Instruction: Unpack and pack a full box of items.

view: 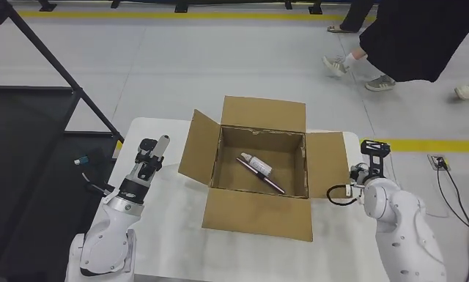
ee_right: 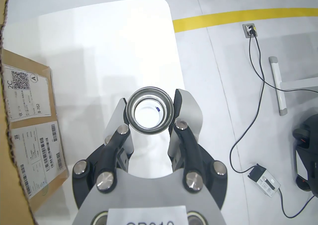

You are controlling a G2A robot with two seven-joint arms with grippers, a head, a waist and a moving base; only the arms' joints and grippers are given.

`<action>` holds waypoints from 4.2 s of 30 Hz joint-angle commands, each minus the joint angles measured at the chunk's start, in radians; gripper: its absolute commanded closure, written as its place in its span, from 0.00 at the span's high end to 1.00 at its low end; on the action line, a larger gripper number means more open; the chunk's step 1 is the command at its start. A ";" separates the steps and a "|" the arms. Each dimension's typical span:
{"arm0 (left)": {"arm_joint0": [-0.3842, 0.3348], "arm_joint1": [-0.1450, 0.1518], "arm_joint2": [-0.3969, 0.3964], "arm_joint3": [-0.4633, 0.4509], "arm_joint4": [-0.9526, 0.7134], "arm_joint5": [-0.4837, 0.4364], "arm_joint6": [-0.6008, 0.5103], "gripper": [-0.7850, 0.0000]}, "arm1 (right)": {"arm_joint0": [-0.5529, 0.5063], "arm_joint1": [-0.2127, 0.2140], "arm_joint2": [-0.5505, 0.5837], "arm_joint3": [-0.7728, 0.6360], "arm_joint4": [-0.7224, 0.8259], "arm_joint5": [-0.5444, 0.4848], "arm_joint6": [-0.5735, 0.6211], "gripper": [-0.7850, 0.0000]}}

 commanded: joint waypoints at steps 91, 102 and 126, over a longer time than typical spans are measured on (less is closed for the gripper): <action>0.000 0.000 0.000 0.000 0.000 0.000 0.000 1.00 | 0.806 -0.398 -0.919 1.214 0.445 -0.474 -0.145 0.48; 0.000 0.000 0.000 0.000 0.000 0.000 0.000 1.00 | 0.821 -0.420 -0.914 1.265 0.458 -0.512 -0.077 0.36; 0.000 0.000 0.000 0.000 0.000 0.000 0.000 1.00 | 0.907 -0.338 -0.801 1.266 0.602 -0.939 -0.085 0.00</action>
